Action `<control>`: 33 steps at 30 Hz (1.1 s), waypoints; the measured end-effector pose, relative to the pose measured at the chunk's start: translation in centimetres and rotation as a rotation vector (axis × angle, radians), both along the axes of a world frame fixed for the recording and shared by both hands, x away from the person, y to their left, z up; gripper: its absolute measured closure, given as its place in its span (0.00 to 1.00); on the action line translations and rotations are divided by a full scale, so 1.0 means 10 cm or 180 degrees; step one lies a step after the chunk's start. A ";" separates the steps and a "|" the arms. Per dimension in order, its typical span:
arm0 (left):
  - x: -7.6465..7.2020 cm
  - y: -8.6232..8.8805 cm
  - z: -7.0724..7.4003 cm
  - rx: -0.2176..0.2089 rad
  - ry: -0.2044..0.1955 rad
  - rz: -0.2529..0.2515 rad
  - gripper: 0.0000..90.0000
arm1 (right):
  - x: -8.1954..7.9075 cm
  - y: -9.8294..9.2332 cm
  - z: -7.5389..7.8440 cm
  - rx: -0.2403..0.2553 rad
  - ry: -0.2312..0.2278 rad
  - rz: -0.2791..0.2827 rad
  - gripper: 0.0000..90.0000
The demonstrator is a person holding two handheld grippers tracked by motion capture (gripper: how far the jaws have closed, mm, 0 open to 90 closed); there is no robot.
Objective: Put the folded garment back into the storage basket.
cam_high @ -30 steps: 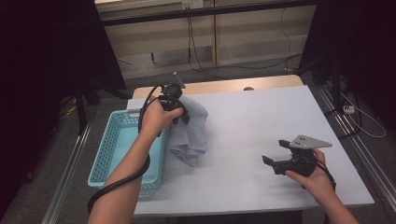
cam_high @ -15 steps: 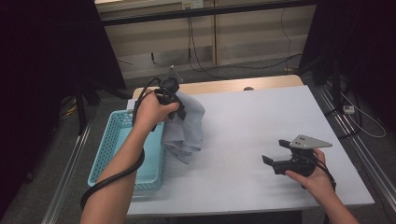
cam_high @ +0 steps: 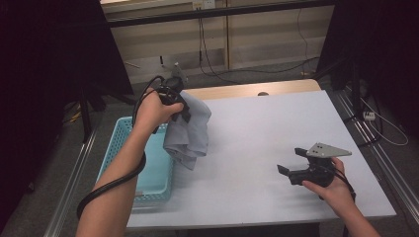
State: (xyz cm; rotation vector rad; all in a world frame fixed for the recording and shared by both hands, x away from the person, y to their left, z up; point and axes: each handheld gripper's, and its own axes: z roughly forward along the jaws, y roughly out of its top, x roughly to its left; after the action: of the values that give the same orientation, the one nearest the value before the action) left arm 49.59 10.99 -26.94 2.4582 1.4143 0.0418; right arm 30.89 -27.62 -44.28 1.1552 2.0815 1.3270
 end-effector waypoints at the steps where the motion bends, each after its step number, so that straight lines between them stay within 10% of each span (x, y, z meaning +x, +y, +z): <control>1: 0.00 0.01 0.01 -0.0006 0.0002 0.0020 0.77 | 0.00 0.00 0.00 0.0000 0.0002 -0.0003 0.09; 33: 0.04 0.25 0.27 0.0171 0.0011 0.0075 0.77 | 0.00 0.00 0.00 0.0008 -0.0004 0.0006 0.09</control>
State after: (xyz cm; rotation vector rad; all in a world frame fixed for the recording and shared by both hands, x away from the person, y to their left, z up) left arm 49.94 13.48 -24.21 2.4858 1.4620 0.0819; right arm 30.88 -27.61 -44.24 1.1534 2.0813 1.3312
